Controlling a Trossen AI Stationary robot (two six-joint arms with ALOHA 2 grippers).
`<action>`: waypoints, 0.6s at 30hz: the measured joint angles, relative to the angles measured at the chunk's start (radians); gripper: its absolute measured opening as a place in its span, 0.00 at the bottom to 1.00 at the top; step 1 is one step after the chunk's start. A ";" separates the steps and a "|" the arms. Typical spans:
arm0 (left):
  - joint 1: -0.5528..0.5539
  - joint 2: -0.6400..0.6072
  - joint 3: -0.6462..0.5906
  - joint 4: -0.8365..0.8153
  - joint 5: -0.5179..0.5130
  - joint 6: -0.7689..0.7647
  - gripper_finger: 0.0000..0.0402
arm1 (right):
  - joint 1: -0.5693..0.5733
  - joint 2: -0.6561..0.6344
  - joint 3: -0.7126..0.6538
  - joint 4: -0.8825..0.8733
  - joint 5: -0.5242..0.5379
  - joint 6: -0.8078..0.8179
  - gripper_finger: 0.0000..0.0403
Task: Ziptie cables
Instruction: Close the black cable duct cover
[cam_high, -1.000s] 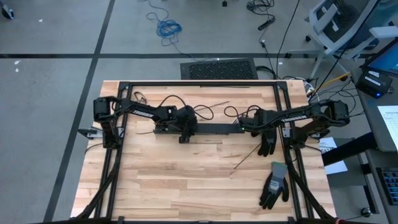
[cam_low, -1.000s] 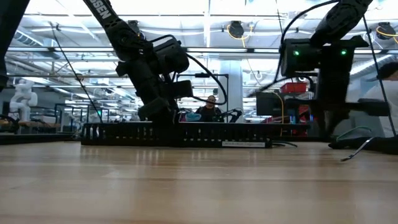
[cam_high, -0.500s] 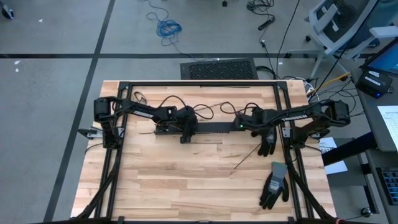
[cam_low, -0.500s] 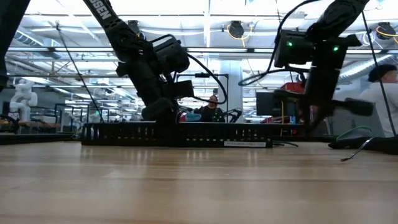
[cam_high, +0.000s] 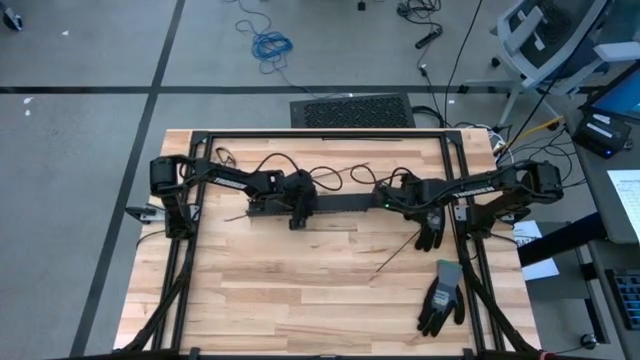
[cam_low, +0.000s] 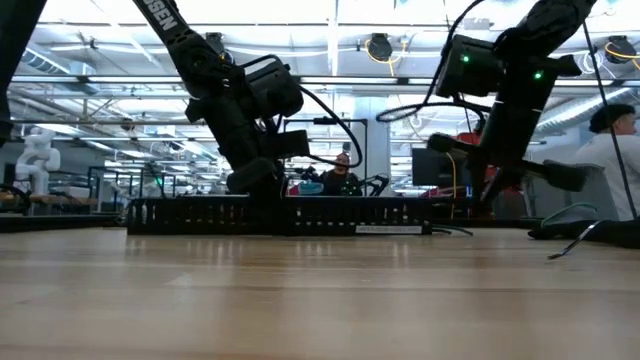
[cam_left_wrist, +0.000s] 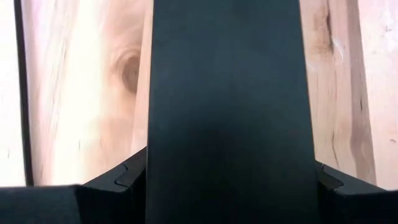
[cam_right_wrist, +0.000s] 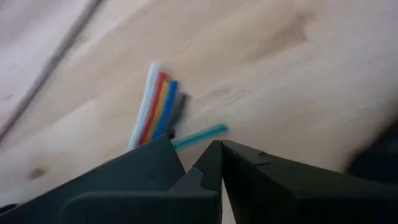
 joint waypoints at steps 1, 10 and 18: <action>0.000 0.000 0.000 0.006 0.000 0.001 0.62 | 0.000 -0.001 0.000 -0.018 -0.011 0.010 0.00; -0.002 0.002 0.001 0.021 0.002 0.001 0.62 | 0.001 -0.002 0.004 -0.223 -0.048 0.049 0.00; -0.020 0.002 0.002 0.018 -0.006 -0.008 0.62 | 0.000 -0.001 -0.001 -0.020 0.021 0.030 0.00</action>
